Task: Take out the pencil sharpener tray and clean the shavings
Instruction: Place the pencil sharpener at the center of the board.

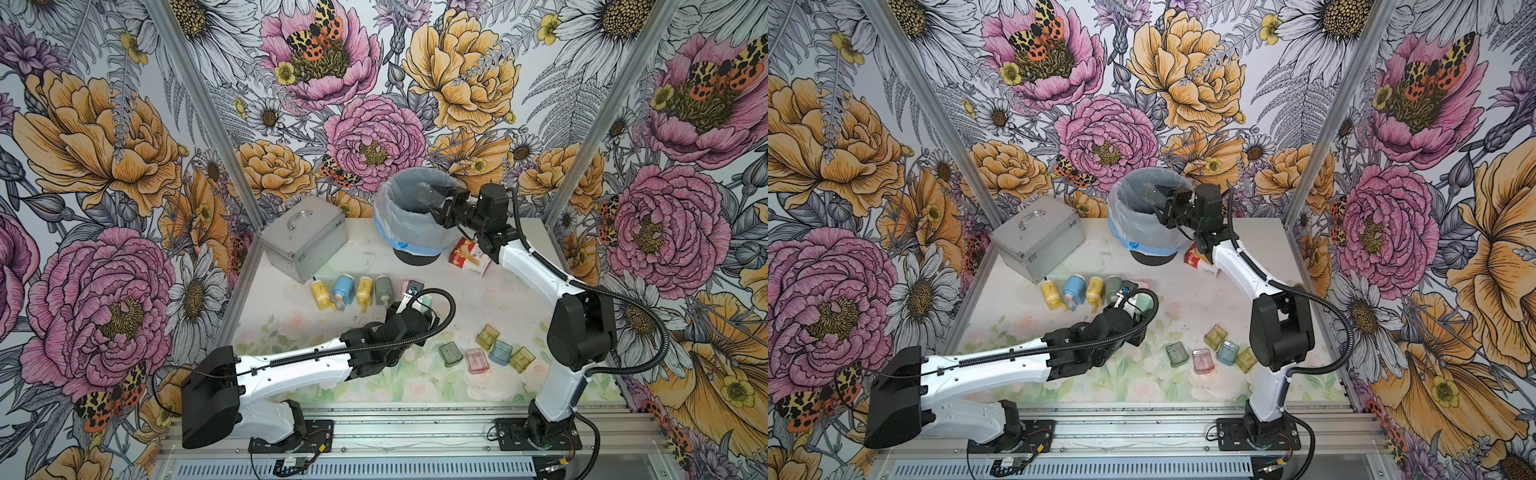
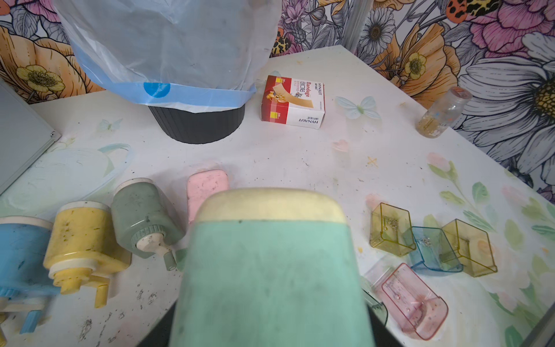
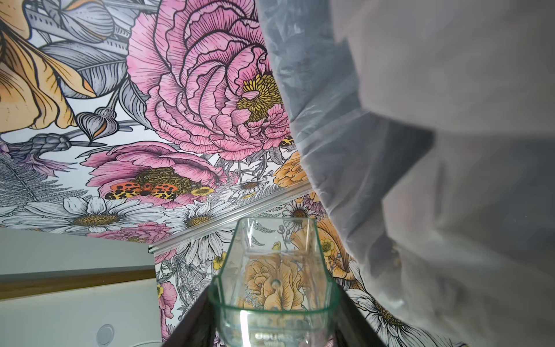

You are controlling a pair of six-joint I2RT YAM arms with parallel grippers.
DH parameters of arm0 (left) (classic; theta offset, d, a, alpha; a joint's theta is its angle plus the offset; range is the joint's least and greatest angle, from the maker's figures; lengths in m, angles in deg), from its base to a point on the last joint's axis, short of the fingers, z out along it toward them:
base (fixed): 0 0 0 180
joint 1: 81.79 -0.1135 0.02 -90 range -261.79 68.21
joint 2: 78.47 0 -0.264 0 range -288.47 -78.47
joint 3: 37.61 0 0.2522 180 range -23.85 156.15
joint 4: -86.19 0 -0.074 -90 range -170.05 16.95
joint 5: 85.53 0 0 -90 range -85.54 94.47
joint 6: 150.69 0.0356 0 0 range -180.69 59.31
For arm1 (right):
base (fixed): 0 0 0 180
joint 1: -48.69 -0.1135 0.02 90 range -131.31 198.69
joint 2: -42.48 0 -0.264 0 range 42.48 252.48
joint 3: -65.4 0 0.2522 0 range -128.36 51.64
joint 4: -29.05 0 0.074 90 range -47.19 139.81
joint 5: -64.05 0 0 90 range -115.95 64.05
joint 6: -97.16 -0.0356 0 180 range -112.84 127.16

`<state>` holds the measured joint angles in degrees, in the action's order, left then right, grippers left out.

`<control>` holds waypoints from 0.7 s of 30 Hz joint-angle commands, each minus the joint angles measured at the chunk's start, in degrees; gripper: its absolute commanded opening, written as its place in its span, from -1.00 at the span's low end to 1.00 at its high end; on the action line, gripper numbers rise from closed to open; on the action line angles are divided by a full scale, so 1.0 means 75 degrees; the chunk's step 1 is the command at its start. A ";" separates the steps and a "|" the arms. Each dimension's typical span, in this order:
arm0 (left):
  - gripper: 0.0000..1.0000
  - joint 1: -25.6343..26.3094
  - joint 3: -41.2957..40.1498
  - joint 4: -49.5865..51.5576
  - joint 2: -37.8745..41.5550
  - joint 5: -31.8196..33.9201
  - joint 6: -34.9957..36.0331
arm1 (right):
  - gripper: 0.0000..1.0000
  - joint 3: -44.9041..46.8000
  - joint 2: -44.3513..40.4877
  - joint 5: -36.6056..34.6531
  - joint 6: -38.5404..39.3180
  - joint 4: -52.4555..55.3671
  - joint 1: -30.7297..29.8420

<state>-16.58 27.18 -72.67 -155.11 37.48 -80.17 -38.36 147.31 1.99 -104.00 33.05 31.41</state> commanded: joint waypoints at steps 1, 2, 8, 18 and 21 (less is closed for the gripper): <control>-0.48 -0.0156 0.0241 -0.0641 -0.0057 -0.0161 0.0180 | -0.30 -0.0126 -0.0129 0.0199 0.0407 -0.0325 0.0014; -0.46 -0.0199 0.0254 -0.0655 -0.0093 -0.0162 0.0184 | -0.30 -0.0107 -0.0147 0.0209 0.0453 -0.0372 0.0015; -0.47 -0.0450 0.0129 -0.0966 -0.0151 -0.0424 0.0277 | -0.30 -0.0096 -0.0225 0.0258 0.1085 -0.0377 0.0041; -0.47 -0.0833 0.0028 -0.1604 -0.0669 -0.0959 0.0495 | -0.31 -0.0211 -0.0732 0.0414 0.3243 0.0801 0.0092; -0.48 -0.0991 0.0026 -0.1805 -0.0856 -0.1179 0.0515 | -0.31 -0.0194 -0.0989 0.0369 0.3954 0.1253 0.0101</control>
<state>-22.83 27.25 -81.17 -160.97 31.23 -77.57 -38.36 143.57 4.33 -82.42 39.04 31.81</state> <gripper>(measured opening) 0.582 0.558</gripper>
